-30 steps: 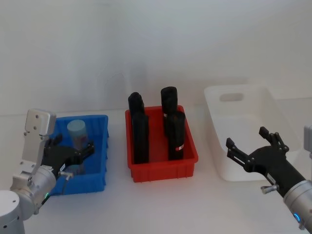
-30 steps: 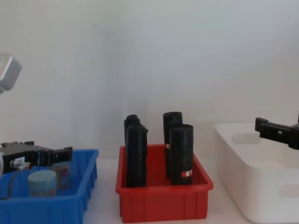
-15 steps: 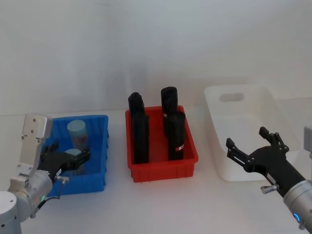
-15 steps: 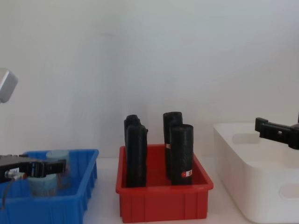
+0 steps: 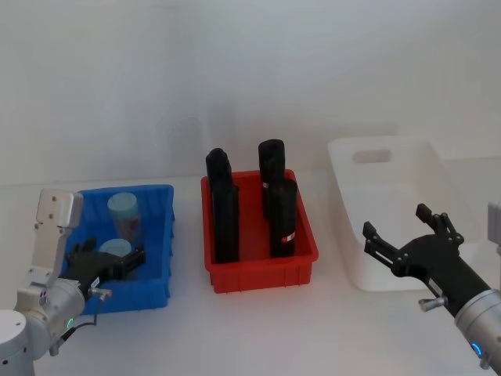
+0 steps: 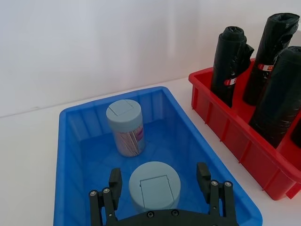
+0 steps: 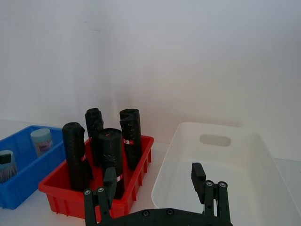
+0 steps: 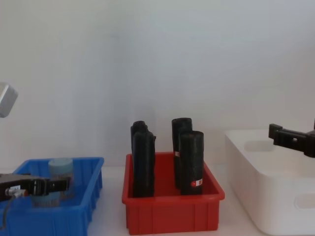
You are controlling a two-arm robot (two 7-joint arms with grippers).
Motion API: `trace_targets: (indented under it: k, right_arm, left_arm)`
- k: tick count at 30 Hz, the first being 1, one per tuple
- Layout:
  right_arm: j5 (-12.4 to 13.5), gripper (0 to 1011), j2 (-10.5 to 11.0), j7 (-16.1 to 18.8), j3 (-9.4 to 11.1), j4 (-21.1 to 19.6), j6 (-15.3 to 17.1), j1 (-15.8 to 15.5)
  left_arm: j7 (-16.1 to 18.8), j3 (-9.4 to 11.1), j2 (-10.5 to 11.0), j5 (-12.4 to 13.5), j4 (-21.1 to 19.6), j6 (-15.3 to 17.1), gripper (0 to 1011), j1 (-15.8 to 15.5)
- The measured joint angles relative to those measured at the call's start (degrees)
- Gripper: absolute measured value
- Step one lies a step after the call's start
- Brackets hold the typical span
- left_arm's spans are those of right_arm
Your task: Pick the cotton swabs from the blue box and place them into the white box.
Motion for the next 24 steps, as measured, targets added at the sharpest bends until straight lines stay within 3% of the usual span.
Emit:
trace_targets:
  k: [12,17,24]
  right_arm:
    - [0.0,1001,0.0,0.0,0.0,0.0,0.0,0.0]
    - [0.0,1001,0.0,0.0,0.0,0.0,0.0,0.0]
    - [0.0,1001,0.0,0.0,0.0,0.0,0.0,0.0]
  left_arm:
    - [-0.7,-0.1,-0.5,-0.1,1.7,0.8,997,-0.7]
    - [-1.0,-0.1,-0.6,0.1,2.2,1.1,909,-0.9]
    - [-1.2,-0.2,-0.7,0.5,2.4,0.9,682,-0.9]
